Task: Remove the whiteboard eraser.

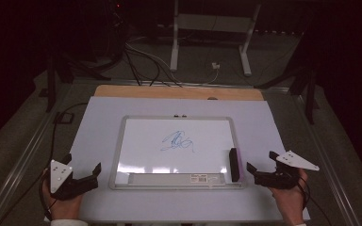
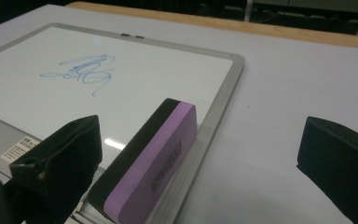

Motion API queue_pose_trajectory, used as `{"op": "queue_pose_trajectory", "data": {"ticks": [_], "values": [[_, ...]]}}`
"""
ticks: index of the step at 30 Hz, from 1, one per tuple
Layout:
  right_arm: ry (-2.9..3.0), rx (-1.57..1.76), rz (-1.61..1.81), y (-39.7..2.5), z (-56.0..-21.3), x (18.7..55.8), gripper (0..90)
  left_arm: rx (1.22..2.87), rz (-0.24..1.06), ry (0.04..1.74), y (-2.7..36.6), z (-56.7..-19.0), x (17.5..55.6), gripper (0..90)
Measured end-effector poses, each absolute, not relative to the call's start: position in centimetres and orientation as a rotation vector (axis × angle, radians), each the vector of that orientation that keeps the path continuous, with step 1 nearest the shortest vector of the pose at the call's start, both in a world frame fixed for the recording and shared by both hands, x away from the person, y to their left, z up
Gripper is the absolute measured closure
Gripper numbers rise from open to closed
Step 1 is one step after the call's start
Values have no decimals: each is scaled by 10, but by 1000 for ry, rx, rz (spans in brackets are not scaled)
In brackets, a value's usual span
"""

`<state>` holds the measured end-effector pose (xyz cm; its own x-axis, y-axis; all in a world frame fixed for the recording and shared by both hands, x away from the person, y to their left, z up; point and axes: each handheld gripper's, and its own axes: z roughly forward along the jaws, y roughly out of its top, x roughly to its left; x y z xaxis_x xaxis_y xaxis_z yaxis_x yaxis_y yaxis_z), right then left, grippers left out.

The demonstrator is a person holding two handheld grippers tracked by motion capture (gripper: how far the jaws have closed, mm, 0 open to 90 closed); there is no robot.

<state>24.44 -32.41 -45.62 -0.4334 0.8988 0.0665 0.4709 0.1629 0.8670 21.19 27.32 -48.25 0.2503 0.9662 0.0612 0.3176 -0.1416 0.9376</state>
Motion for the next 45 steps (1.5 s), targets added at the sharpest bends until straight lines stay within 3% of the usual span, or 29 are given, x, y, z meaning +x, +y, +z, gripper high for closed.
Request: {"op": "queue_pose_trajectory", "data": {"ticks": [10, 17, 19, 20, 23, 30, 38, 45], "values": [[2034, 1322, 1183, -318, -456, 250, 15, 1647, 932, 1207, 271, -484, 212, 4], [2099, 1343, 1180, -313, -456, 254, 163, 1647, 927, 1215, 273, -485, 212, 4], [2115, 1370, 1160, -311, -459, 257, 276, 1641, 921, 1219, 273, -485, 212, 4], [2115, 1370, 1160, -311, -459, 257, 276, 1640, 919, 1222, 273, -486, 213, 4], [2155, 1422, 1119, -310, -468, 262, 389, 1646, 913, 1224, 274, -487, 213, 5], [2204, 1450, 1158, -310, -475, 266, 491, 1650, 910, 1223, 273, -488, 213, 4], [2231, 1481, 1172, -305, -477, 269, 505, 1658, 914, 1223, 272, -488, 214, 4], [2261, 1532, 1204, -301, -479, 274, 449, 1666, 918, 1221, 271, -488, 213, 4]]}}
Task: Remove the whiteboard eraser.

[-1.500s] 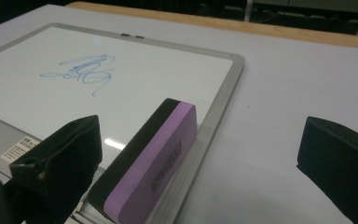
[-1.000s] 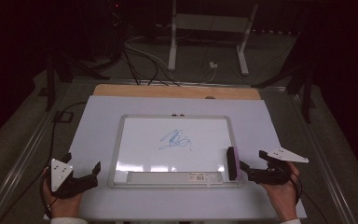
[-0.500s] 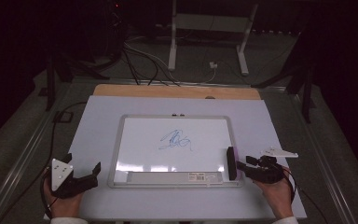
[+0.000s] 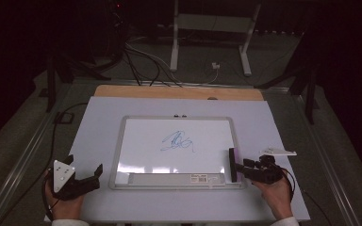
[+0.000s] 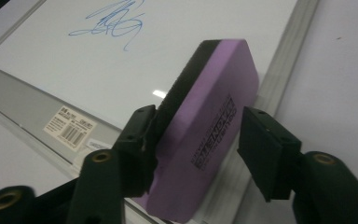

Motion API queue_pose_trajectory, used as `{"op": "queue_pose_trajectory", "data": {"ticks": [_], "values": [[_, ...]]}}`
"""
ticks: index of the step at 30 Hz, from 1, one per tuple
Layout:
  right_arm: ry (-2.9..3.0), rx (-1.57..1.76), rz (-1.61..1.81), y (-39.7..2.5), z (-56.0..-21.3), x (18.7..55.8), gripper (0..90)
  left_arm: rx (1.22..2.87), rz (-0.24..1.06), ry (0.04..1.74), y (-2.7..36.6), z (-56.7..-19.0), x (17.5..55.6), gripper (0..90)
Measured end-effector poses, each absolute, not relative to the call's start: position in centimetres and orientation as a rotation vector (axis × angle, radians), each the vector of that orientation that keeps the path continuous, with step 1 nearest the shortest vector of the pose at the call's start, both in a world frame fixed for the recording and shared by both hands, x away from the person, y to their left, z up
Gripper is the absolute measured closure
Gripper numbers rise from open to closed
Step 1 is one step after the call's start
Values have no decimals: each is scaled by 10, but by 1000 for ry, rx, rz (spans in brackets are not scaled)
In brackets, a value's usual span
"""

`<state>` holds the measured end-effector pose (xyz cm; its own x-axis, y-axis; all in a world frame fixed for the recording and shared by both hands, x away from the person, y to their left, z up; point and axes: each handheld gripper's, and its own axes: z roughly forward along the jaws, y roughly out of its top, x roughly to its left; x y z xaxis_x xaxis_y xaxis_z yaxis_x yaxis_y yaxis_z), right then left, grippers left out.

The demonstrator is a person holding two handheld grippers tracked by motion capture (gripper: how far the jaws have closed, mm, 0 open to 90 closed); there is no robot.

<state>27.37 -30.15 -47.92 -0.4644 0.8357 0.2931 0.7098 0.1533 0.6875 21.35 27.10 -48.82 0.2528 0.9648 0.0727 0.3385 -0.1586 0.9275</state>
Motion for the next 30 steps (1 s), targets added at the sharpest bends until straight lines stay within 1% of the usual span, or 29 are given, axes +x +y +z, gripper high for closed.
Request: {"op": "queue_pose_trajectory", "data": {"ticks": [1, 2, 7, 12, 14, 16, 30], "values": [[2281, 1539, 1203, -298, -480, 276, 404, 1667, 917, 1220, 271, -488, 213, 5], [2281, 1539, 1203, -298, -480, 276, 404, 1667, 917, 1221, 271, -488, 214, 5], [2341, 1568, 1176, -286, -485, 282, 325, 1663, 920, 1227, 272, -488, 213, 5], [2385, 1567, 1094, -280, -490, 283, 331, 1663, 921, 1226, 271, -488, 213, 5], [2392, 1580, 1106, -280, -492, 284, 385, 1663, 923, 1225, 271, -488, 213, 5], [2390, 1578, 1116, -280, -491, 284, 405, 1663, 922, 1226, 271, -488, 213, 5], [2310, 1526, 1190, -279, -478, 287, 414, 1666, 921, 1223, 270, -489, 213, 5]]}}
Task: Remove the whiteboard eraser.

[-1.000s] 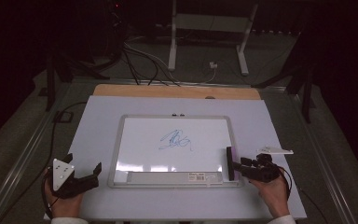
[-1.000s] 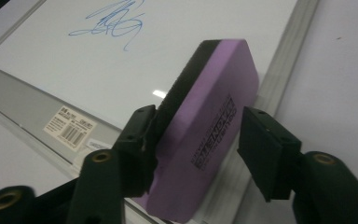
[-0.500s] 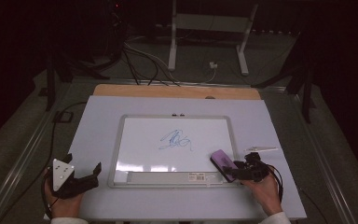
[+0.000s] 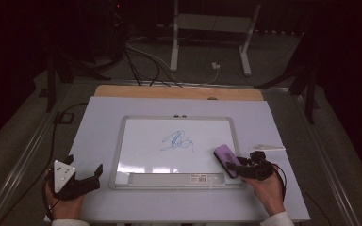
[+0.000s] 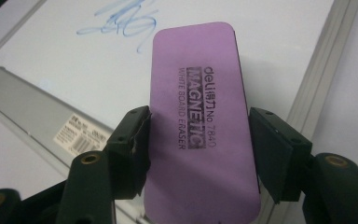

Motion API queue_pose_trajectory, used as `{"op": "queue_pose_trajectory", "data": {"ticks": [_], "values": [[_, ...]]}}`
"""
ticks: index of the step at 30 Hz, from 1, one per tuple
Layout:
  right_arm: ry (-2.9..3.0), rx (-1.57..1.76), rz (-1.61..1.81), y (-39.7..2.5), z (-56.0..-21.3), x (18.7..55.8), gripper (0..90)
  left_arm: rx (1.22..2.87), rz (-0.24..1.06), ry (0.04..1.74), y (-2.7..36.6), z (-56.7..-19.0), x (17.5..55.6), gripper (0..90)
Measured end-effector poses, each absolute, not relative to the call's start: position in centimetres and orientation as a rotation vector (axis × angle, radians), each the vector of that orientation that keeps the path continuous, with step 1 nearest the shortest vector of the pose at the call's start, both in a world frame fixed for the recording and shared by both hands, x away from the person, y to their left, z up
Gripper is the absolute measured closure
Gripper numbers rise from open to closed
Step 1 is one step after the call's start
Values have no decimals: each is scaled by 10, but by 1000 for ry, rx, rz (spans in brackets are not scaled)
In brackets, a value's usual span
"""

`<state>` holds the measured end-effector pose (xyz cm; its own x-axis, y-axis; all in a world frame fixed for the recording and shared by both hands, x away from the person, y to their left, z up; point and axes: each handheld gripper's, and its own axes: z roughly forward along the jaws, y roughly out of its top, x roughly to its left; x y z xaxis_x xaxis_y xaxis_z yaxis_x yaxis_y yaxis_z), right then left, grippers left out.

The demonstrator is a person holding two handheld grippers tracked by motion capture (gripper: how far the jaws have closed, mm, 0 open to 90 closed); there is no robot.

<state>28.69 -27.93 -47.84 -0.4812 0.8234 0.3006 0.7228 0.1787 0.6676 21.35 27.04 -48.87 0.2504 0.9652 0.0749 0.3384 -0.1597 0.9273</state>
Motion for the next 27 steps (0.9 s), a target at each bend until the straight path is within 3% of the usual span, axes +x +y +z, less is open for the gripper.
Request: {"op": "queue_pose_trajectory", "data": {"ticks": [16, 27], "values": [[2279, 1422, 1202, -239, -470, 323, 413, 1676, 918, 1217, 269, -489, 214, 5], [2310, 1381, 1131, -207, -483, 348, 413, 1671, 916, 1216, 270, -489, 214, 5]]}}
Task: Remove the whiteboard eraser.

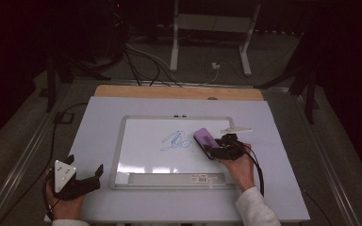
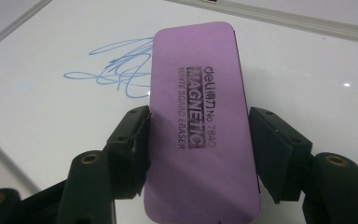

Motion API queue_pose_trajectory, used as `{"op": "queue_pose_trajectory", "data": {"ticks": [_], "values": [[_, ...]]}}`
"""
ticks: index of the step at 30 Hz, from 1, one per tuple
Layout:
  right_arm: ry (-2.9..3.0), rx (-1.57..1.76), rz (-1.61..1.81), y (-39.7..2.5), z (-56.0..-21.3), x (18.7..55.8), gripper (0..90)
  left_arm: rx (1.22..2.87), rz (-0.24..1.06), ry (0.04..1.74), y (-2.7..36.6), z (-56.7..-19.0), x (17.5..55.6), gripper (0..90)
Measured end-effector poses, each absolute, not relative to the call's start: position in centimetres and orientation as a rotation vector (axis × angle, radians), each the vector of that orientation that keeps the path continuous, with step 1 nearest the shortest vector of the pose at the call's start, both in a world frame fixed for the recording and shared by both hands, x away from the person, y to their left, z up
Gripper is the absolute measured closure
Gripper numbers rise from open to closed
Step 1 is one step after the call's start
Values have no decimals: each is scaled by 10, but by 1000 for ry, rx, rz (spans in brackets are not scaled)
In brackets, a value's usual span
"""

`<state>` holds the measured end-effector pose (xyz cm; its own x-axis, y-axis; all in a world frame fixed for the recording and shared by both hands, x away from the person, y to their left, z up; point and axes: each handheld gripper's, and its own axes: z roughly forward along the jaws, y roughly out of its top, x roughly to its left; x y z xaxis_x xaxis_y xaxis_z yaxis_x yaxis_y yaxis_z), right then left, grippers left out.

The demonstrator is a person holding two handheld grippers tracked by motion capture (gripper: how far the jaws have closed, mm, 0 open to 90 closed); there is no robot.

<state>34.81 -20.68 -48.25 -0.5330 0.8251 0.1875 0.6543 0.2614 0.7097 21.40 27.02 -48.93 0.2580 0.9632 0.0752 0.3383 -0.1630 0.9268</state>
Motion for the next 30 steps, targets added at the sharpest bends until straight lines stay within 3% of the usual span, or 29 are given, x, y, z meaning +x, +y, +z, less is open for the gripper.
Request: {"op": "queue_pose_trajectory", "data": {"ticks": [14, 20, 22, 27, 30], "values": [[2327, 1394, 1043, -198, -499, 363, 404, 1675, 913, 1218, 271, -490, 214, 5], [2320, 1396, 1011, -193, -498, 369, 270, 1675, 913, 1214, 271, -490, 214, 4], [2318, 1401, 982, -189, -498, 374, 279, 1680, 911, 1214, 271, -490, 214, 5], [2324, 1424, 977, -184, -500, 379, 398, 1674, 910, 1218, 272, -491, 215, 5], [2310, 1434, 972, -181, -501, 379, 404, 1674, 912, 1214, 272, -490, 213, 5]]}}
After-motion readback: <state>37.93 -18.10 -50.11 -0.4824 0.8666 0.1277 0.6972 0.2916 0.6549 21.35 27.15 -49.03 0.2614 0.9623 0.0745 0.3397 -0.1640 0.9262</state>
